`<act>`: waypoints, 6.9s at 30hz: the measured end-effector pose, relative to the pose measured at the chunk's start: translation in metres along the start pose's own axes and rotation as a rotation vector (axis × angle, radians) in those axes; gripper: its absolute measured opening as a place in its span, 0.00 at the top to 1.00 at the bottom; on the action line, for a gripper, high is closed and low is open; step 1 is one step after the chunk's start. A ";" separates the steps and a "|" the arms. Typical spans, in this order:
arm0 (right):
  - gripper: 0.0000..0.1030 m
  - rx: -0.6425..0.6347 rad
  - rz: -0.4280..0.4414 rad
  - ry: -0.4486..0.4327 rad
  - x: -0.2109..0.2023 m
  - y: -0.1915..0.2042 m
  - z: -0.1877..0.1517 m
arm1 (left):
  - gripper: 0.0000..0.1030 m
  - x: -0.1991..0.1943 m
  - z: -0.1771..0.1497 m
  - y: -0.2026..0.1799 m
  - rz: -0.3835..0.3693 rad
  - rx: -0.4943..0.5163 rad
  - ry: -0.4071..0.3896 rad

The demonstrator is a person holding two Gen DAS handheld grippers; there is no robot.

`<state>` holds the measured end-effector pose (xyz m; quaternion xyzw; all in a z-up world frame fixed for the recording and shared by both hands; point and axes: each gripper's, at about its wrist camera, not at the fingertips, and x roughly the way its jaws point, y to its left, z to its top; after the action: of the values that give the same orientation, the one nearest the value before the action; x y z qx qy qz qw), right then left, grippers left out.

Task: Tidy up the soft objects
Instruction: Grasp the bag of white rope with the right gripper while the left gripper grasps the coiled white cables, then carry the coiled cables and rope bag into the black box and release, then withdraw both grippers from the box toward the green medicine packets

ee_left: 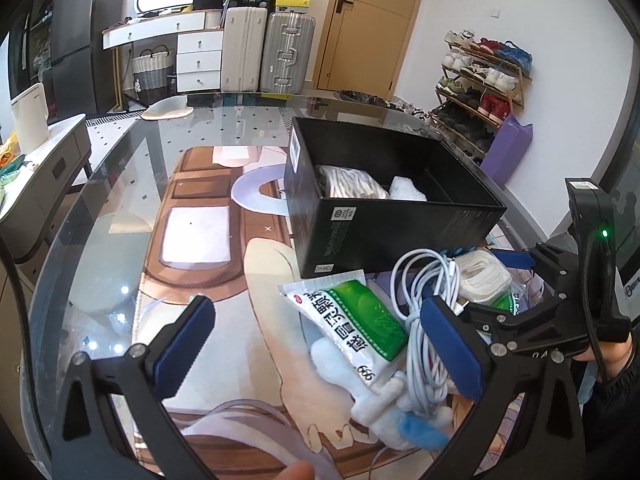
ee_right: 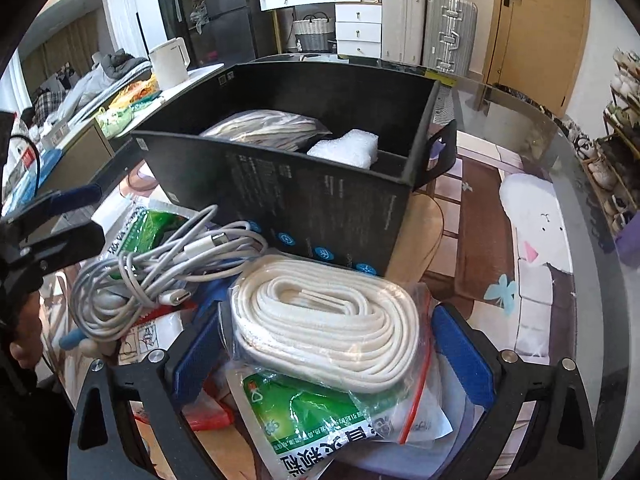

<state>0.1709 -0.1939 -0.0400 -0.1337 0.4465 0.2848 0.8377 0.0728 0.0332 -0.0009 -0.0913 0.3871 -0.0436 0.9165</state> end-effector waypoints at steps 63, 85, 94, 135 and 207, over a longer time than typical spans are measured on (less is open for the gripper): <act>0.39 0.012 -0.030 -0.205 -0.077 -0.016 -0.048 | 0.69 -0.003 -0.012 -0.064 -0.181 0.245 0.051; 0.39 -0.053 -0.009 -0.326 -0.119 0.007 -0.022 | 0.69 -0.058 0.024 -0.039 -0.209 0.120 -0.129; 0.39 -0.082 -0.026 -0.333 -0.119 0.011 -0.002 | 0.69 -0.053 0.044 -0.030 -0.161 0.068 -0.164; 0.39 -0.168 -0.031 -0.254 -0.057 0.002 0.071 | 0.69 0.037 0.095 -0.036 -0.055 0.095 0.017; 0.01 -0.052 -0.034 -0.098 -0.063 -0.011 -0.052 | 0.00 -0.010 -0.006 -0.012 0.052 0.043 -0.009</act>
<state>0.1148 -0.2507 -0.0176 -0.1489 0.3950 0.2880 0.8596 0.0610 0.0224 0.0046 -0.0619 0.3844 -0.0278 0.9207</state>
